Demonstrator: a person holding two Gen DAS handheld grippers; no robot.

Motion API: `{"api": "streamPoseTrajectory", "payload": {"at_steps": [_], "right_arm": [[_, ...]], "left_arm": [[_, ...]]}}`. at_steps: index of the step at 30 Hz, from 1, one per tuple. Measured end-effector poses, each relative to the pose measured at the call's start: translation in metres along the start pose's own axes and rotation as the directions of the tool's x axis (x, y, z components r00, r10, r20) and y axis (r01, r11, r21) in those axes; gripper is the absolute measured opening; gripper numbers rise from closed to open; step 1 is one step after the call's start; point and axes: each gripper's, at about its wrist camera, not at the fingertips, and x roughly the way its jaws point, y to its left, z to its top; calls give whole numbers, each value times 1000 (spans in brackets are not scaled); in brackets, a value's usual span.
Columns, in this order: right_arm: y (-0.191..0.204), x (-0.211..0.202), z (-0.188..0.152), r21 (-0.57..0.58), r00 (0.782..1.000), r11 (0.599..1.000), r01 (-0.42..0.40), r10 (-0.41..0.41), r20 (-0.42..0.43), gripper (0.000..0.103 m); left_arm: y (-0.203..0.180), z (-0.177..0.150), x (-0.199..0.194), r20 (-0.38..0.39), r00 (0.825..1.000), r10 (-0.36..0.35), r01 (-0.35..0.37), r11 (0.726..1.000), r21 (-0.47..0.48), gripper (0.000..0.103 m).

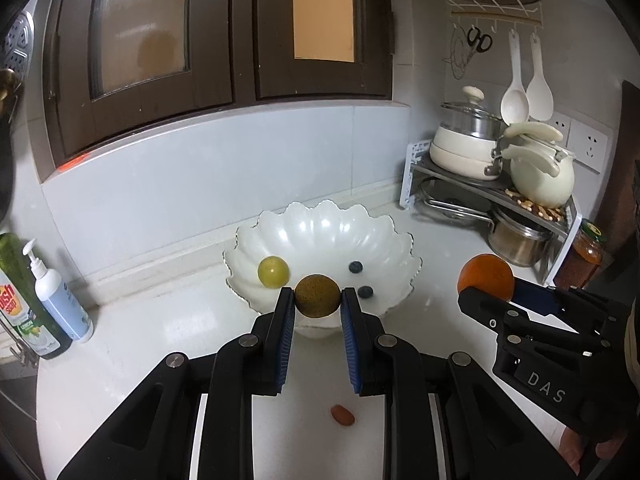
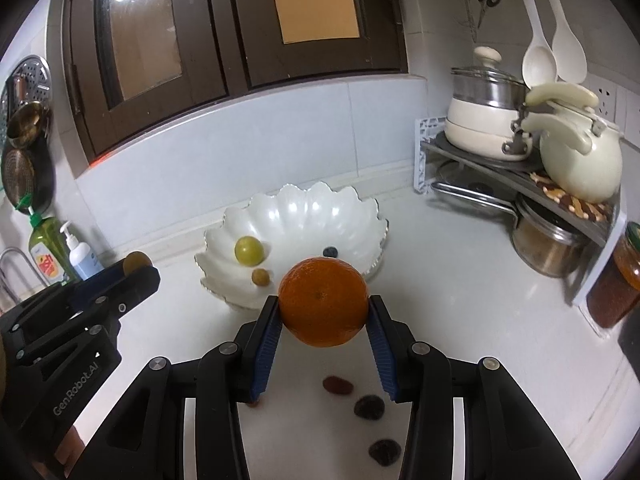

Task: Organize fruits
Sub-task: 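Carry the yellow-brown fruit with the left tool while the right tool carries the orange to the bowl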

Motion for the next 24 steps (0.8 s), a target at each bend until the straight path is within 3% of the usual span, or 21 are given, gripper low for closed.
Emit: {"api": "streamPoseTrajectory", "payload": {"at_steps": [9,24], "right_arm": [[-2,22,30,-16,1000,1000,9,-9,2,44],[0,70,71,-47,999,999,-6,4,-45,44]], "left_arm": [[11,26,24,-5,1000,23,-23,1000,-5,24],[23,58,79,-84,996,0,-1,1000,-10,24]]}}
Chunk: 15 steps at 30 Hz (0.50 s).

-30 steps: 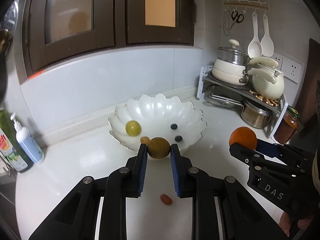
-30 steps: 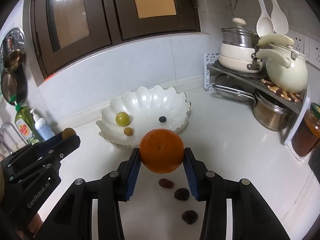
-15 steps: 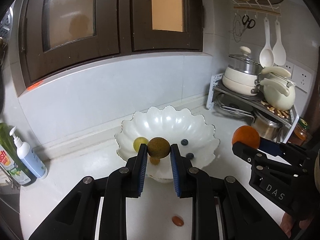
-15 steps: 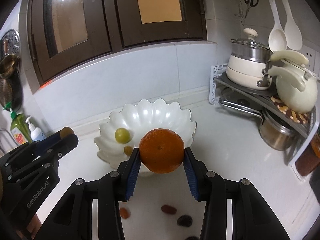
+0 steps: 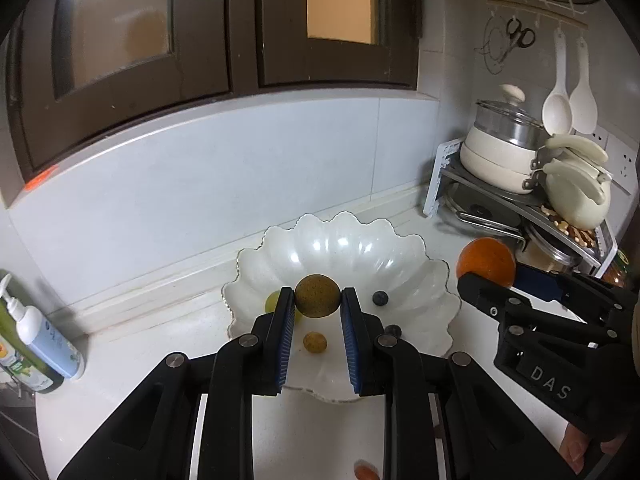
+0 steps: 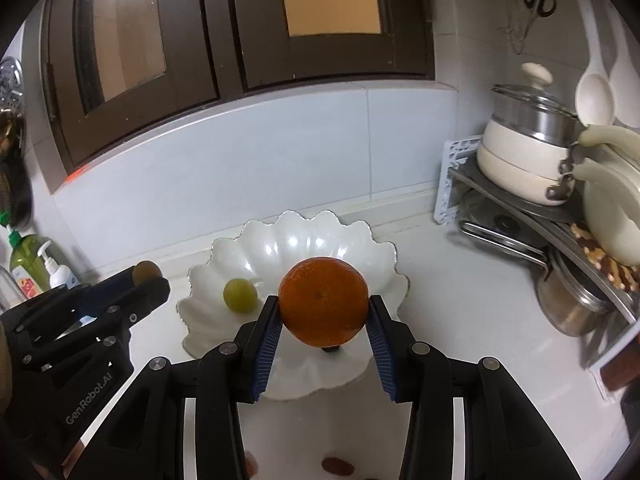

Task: Organize fruits
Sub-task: 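Carry the yellow-brown fruit with the left tool while the right tool carries the orange to the bowl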

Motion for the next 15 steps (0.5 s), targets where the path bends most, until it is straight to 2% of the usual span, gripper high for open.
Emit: {"api": "streamPoseTrajectory", "payload": {"at_steps": [9,15], "right_arm": [[-4,50,23,0,994,1000,-6,6,-108,44],[-11,83,32,-15,986,1000,20,-22,-164,44]], "left_arm": [[6,21,47,-97,995,-17,18,1000,6,24],[7,31,75,-155,988,-17,19,1000,12,24]]}}
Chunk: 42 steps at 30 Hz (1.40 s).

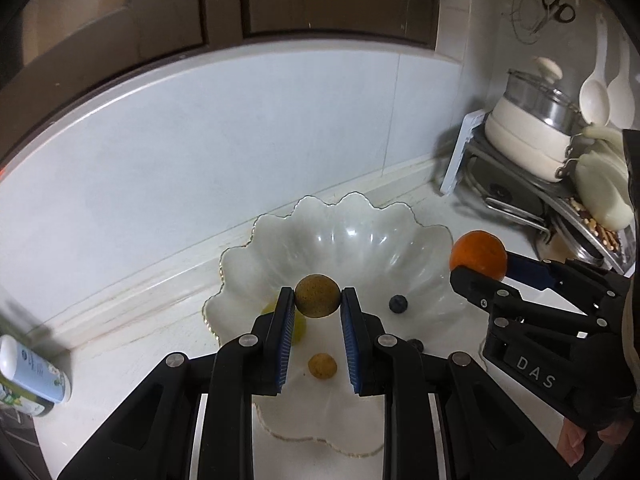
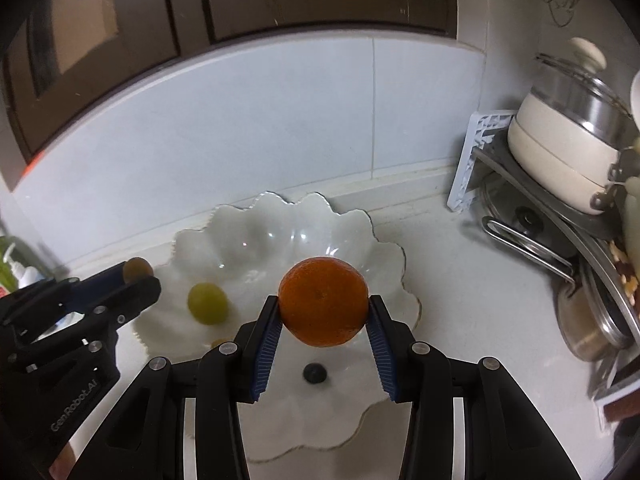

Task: Organize fruits
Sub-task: 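Carry the yellow-brown fruit with the left tool while the right tool carries the orange to the bowl, then open the left tool over the bowl while the right tool releases the orange into it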

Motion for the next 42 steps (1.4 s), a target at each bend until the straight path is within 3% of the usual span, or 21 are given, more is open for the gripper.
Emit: {"api": "streamPoseTrajectory", "payload": {"at_steps": [12,23,30,32,34,38,42], "right_arm": [[-13,53,16,5,993,999,40,-40,-114,44],[-24,102,15,9,971,999,51,-48,-233,44],[-26,116,18,8,963,999,46,-42,-265,45],[-26,117,19,15,963,999,43,-37,-265,45],[-26,115,19,9,965,999,48,-44,-259,45],[-27,116,19,-1,963,998,62,-60,-261,46],[-29,114,18,14,962,999,49,-43,-269,48]], "left_arm": [[-1,21,68,-144,990,2,2,1000,23,24],[0,21,121,-277,961,14,-8,1000,20,24],[-1,25,138,-316,948,39,-32,999,28,24],[-2,24,141,-330,943,35,-24,999,38,29],[-4,22,139,-321,945,61,-43,997,64,37],[-2,23,136,-315,947,68,-53,997,56,38],[2,22,124,-286,954,91,-78,995,58,46]]}}
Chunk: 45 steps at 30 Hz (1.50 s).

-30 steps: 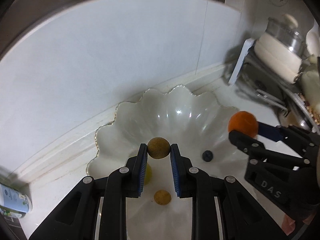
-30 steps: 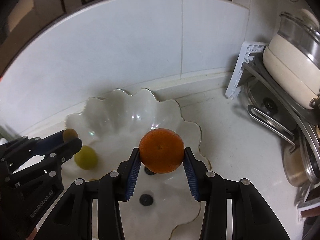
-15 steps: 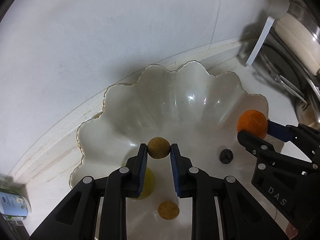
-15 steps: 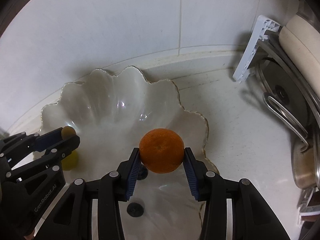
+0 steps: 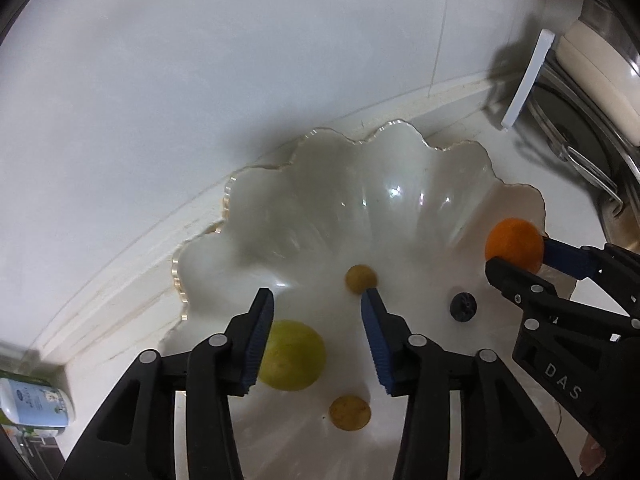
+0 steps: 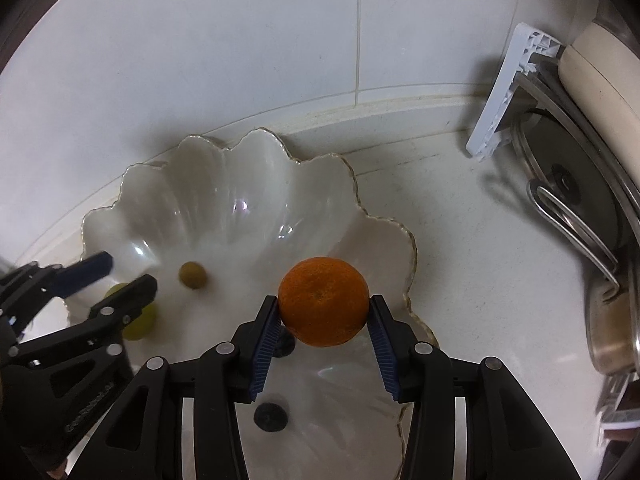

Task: Organize fruits
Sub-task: 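Open the left tool over the bowl while the right tool releases the orange into it, then withdraw both tools from the bowl toward the remaining plums and red fruits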

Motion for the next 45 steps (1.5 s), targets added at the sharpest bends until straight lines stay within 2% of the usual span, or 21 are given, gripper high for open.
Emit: {"api": "streamPoseTrajectory", "payload": {"at_steps": [3,12,22,31,45], "right_arm": [[3,-11,-1,-6,1000,1000,14,-14,24,55],[11,-49,-10,-10,996,1000,-11,12,91,55],[9,-97,-33,22,984,999,-41,37,176,55],[14,-152,-69,-4,953,1000,24,-22,304,55],[24,-208,-124,8,912,999,47,-46,407,55]], "left_arm": [[3,-3,-8,22,1000,18,-18,1000,-2,50],[12,-11,-45,90,996,7,-3,999,-40,50],[18,-38,-105,203,979,-8,18,999,-49,50],[20,-68,-146,279,959,-46,61,997,-45,50],[14,-120,-191,364,928,-84,101,994,-30,53]]}}
